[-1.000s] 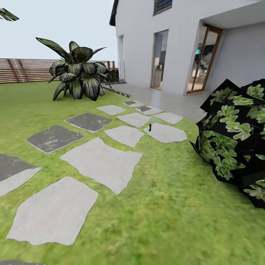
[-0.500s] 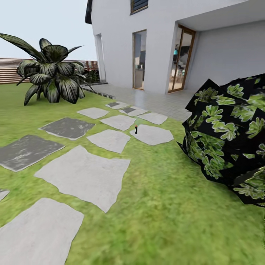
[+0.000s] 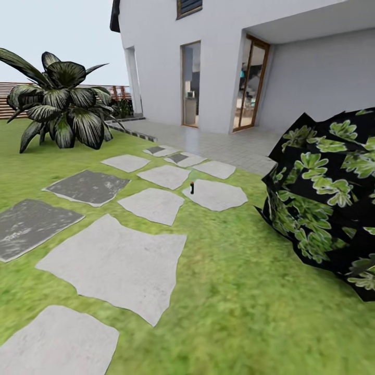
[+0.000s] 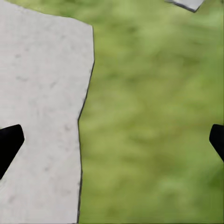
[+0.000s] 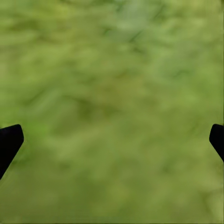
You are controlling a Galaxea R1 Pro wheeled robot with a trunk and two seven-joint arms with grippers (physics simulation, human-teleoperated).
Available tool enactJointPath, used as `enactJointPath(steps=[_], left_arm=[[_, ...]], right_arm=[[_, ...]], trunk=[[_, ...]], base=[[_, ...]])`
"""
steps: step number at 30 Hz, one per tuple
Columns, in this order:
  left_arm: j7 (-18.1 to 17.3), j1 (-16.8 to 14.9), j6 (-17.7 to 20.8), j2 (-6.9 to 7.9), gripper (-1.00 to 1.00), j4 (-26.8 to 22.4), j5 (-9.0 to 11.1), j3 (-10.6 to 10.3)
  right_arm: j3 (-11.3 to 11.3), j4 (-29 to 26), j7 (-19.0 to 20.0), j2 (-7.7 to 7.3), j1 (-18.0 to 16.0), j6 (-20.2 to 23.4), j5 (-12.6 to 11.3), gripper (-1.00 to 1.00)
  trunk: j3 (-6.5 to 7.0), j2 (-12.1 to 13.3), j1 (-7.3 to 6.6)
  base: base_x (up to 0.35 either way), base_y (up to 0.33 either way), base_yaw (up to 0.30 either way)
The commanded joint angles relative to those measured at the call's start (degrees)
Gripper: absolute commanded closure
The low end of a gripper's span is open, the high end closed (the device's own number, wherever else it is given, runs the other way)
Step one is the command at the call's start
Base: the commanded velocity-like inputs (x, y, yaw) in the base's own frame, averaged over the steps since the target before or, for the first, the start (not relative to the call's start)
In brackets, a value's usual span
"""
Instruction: Pick up the pesticide atomizer in the garden and spray insectifuge to fully cover both potted plants in the garden.
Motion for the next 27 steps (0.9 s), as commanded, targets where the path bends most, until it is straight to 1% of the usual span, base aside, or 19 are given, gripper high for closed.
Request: enactJointPath(steps=[1, 18, 23, 27], left_arm=[[-0.04, -0.03, -0.18, 0.00, -1.00, 0.06, -0.03, 0.01], [-0.04, -0.03, -0.18, 0.00, -1.00, 0.02, -0.03, 0.01], [-0.01, -0.06, -0.21, 0.00, -1.00, -0.01, -0.02, 0.01], [-0.01, -0.05, -0.26, 0.00, -1.00, -0.02, -0.03, 0.01]], right_arm=[[0.00, 0.02, -0.10, 0.00, -0.01, -0.18, -0.05, -1.00], [-0.01, 0.02, -0.10, 0.00, -0.02, -0.18, -0.07, -1.00], [0.00, 0.00, -0.10, 0.00, -0.04, -0.18, -0.05, -1.00], [0.00, 0.00, -0.10, 0.00, 0.01, -0.18, -0.05, -1.00]], trunk=[[-0.05, -0.02, 0.02], [-0.05, -0.02, 0.02], [-0.05, -0.02, 0.02], [-0.05, -0.02, 0.02]], base=[[0.300, 0.215, -0.001], [0.300, 0.204, 0.000], [0.314, 0.141, 0.000], [0.336, 0.051, 0.000]])
